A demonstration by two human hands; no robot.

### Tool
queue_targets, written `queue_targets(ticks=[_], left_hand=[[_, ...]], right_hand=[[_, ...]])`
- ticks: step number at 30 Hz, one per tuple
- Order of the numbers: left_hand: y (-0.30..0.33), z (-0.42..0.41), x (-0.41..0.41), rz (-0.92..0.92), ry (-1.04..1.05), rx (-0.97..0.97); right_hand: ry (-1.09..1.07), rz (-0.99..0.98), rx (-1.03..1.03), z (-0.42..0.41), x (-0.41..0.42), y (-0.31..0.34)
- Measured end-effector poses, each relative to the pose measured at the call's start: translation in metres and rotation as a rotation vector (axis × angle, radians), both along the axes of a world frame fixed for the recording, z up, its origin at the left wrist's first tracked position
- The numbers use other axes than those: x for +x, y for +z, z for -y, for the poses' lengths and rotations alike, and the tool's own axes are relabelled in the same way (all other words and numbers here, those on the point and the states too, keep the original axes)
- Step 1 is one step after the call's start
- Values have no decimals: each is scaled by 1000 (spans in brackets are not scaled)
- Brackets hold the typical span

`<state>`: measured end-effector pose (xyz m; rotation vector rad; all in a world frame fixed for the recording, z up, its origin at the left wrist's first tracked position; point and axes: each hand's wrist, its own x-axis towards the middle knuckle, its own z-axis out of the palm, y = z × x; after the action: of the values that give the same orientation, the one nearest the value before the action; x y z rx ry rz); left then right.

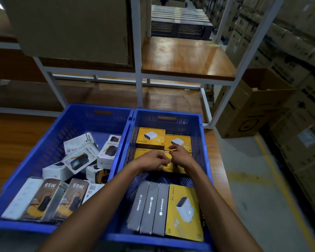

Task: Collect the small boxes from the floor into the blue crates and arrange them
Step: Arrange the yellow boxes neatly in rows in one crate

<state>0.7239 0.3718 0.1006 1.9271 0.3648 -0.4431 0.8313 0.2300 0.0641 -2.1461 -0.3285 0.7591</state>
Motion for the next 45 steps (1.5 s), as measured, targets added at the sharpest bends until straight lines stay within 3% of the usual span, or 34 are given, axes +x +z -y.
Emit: queue_targets(ticks=[4, 9, 16, 25, 33, 40, 45], left_hand=[[6, 5, -22, 40, -356, 257], [16, 17, -42, 26, -505, 310], [30, 39, -45, 111, -564, 417], [38, 46, -47, 122, -521, 285], [41, 53, -43, 106, -573, 326], [40, 33, -39, 100, -262, -54], [27, 19, -27, 88, 234, -323]], right_hand=[[64, -14, -63, 24, -23, 15], [111, 47, -149, 44, -51, 20], [132, 89, -178, 57, -78, 40], [101, 58, -107, 73, -90, 76], [67, 69, -84, 74, -84, 79], [-214, -10, 307, 83, -73, 87], [-355, 61, 423, 87, -64, 82]])
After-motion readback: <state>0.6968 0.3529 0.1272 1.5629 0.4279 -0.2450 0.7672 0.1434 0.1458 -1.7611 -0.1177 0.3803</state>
